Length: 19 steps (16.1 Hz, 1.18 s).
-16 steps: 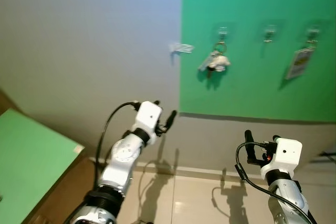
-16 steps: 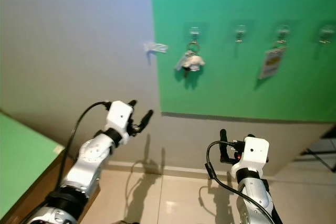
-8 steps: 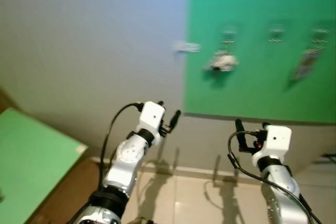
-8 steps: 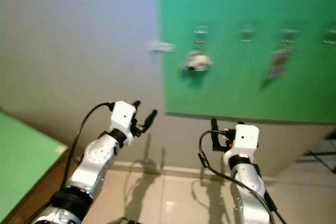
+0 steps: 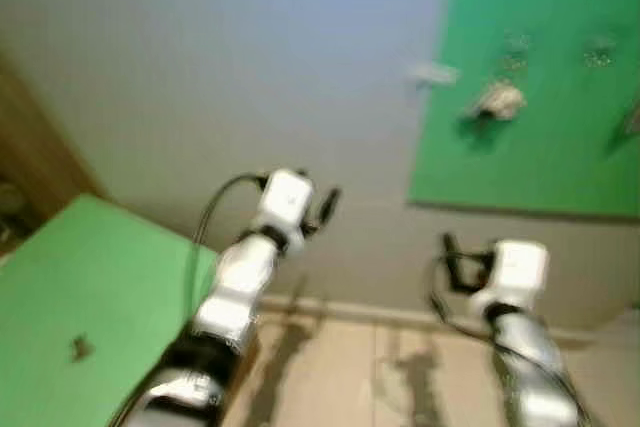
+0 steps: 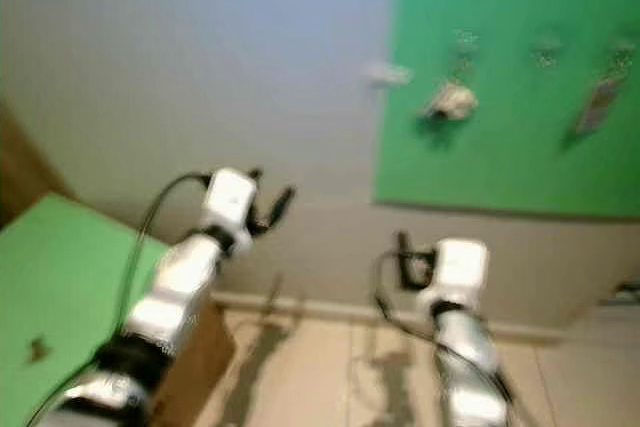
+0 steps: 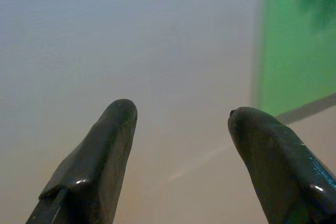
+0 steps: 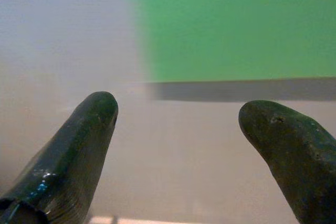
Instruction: Hang keys on a hook
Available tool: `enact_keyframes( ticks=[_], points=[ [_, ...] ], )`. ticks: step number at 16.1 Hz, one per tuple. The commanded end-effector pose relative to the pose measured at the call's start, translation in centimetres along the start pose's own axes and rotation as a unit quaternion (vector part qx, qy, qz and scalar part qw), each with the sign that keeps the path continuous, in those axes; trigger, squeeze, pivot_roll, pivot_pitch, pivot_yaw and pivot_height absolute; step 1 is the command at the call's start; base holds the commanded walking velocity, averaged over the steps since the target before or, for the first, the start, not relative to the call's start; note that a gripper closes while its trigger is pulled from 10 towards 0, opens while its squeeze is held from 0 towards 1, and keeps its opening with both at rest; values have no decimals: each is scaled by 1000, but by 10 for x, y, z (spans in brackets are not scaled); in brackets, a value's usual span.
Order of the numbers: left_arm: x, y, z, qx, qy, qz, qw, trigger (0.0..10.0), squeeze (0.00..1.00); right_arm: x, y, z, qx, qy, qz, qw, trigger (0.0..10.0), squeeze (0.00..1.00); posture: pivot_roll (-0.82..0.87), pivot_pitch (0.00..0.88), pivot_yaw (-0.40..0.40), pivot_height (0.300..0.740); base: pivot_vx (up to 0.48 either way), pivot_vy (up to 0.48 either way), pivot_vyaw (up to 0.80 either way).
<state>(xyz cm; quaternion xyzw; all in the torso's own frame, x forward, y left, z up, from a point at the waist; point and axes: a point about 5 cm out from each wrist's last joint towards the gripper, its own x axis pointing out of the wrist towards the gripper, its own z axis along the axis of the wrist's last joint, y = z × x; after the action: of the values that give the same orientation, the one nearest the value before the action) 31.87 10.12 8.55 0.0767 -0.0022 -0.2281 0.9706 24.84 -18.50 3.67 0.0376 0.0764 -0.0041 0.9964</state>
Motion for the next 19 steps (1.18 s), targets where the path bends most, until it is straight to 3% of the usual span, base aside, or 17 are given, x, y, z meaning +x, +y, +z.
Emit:
enact_keyframes(
  ticks=[1, 4, 6, 7, 9, 11, 12, 14, 16, 18, 19],
  points=[
    [0, -2, -2, 11, 4, 1, 1000, 10000, 0, 2, -1, 2, -8, -4, 4, 1000, 10000, 0, -152, 0, 64, 740, 0, 0, 706],
    [-2, -1, -7, 15, 12, 9, 1000, 10000, 0, 4, 1, 0, -8, -2, 10, 1000, 10000, 0, -146, 0, 61, 740, 0, 0, 698],
    [-17, 4, -22, -21, 29, 56, 998, 10000, 0, 5, -5, 1, -2, -5, -8, 1000, 10000, 0, -143, 0, 60, 740, 0, 0, 694],
    [-36, 1, -34, -16, 36, 78, 996, 10000, 0, 6, -7, 1, -3, -8, -16, 1000, 10000, 0, -148, 0, 60, 740, 0, 0, 688],
    [-57, -9, -38, 45, 18, 52, 997, 10000, 0, 5, -9, 1, -4, -8, -16, 1000, 10000, 0, -137, 7, 40, 740, 0, 0, 681],
    [-66, -13, -33, 117, -17, 25, 993, 10000, 0, 2, -7, -3, -16, -2, 0, 1000, 10000, 0, -123, 13, 19, 740, 0, 0, 681],
    [-69, -14, -31, 107, -22, 28, 994, 10000, 0, 1, -5, -6, -15, 4, 8, 1000, 10000, 0, -110, 13, 15, 740, 0, 0, 681],
    [-59, -16, -32, 65, -7, 47, 997, 10000, 0, 3, -2, -7, -16, 6, 20, 1000, 10000, 0, -97, 7, 9, 740, 0, 0, 681],
    [-38, -21, -45, 58, 40, 58, 996, 10000, 0, 10, 4, -4, -16, 3, 31, 999, 10000, 0, -83, 0, 5, 740, 0, 0, 681],
    [-40, -8, -44, 34, 46, 80, 995, 10000, 0, 14, 6, -2, -16, 1, 36, 999, 10000, 0, -76, 0, 6, 740, 0, 0, 681],
    [-40, -5, -42, 43, 42, 79, 995, 10000, 0, 15, 7, -2, -16, 0, 39, 999, 10000, 0, -76, 0, 6, 740, 0, 0, 681]
  ],
)
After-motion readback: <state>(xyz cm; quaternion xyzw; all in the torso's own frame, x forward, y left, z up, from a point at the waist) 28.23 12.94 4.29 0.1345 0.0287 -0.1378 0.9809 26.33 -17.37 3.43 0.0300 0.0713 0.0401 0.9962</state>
